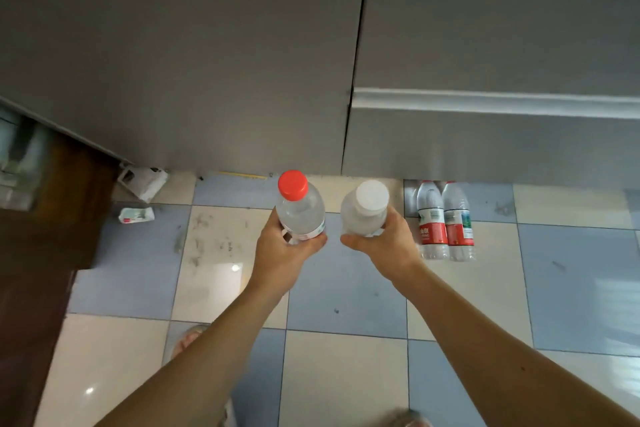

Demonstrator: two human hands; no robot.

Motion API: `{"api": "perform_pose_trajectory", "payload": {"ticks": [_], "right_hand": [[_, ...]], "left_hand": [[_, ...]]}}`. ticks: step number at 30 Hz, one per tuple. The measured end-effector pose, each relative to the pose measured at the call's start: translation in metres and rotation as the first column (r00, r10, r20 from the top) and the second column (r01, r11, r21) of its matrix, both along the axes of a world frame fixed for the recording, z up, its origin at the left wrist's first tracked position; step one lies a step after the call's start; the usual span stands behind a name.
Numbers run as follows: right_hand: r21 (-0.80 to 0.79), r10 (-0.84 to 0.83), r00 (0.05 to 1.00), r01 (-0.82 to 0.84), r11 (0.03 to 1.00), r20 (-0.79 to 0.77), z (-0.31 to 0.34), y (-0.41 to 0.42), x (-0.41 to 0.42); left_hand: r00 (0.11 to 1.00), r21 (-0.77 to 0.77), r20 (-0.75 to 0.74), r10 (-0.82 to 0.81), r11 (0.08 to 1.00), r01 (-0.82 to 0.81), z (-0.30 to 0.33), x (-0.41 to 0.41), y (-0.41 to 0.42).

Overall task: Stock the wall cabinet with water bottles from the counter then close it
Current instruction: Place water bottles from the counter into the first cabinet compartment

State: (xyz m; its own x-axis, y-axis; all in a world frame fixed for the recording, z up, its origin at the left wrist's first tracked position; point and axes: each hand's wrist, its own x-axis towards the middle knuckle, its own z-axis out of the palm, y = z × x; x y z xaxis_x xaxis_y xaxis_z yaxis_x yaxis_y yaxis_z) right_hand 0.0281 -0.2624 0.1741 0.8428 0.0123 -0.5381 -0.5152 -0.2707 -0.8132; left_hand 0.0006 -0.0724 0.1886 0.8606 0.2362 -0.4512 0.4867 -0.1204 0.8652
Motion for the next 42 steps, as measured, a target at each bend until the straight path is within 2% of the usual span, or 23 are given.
{"api": "perform_pose_trajectory", "payload": {"ticks": [8, 12, 17, 21, 26, 32, 37, 42], "right_hand": [[0.016, 0.128, 0.989, -0.13, 0.991, 0.078, 0.272, 0.044, 0.007], [0.006, 0.173, 0.98, -0.174, 0.985, 0.102, 0.412, 0.067, 0.012], [-0.03, 0.259, 0.954, -0.257, 0.966, 0.153, 0.571, 0.101, 0.025], [-0.078, 0.258, 0.93, -0.246, 0.966, 0.261, 0.678, 0.136, 0.04], [-0.055, 0.159, 0.864, -0.151, 0.987, 0.478, 0.801, 0.185, 0.074], [0.077, 0.025, 0.728, -0.107, 0.991, 0.685, 0.93, 0.22, 0.111], [0.15, -0.059, 0.602, -0.103, 0.983, 0.797, 1.017, 0.228, 0.151], [0.188, -0.115, 0.475, -0.108, 0.976, 0.873, 1.095, 0.234, 0.204]], "left_hand": [[0.991, -0.018, 0.122, 0.052, 0.999, -0.05, 0.292, 0.008, 0.049], [0.977, -0.008, 0.211, 0.015, 1.0, -0.014, 0.432, 0.012, 0.084], [0.936, 0.012, 0.352, -0.014, 1.0, 0.01, 0.581, 0.026, 0.141], [0.879, 0.052, 0.474, -0.061, 0.998, 0.041, 0.686, 0.051, 0.188], [0.765, 0.139, 0.626, -0.152, 0.987, 0.082, 0.802, 0.091, 0.234], [0.619, 0.215, 0.759, -0.204, 0.975, 0.058, 0.919, 0.133, 0.263], [0.55, 0.204, 0.82, -0.159, 0.979, -0.021, 1.001, 0.176, 0.268], [0.423, 0.172, 0.894, -0.149, 0.985, -0.018, 1.075, 0.223, 0.26]]}}
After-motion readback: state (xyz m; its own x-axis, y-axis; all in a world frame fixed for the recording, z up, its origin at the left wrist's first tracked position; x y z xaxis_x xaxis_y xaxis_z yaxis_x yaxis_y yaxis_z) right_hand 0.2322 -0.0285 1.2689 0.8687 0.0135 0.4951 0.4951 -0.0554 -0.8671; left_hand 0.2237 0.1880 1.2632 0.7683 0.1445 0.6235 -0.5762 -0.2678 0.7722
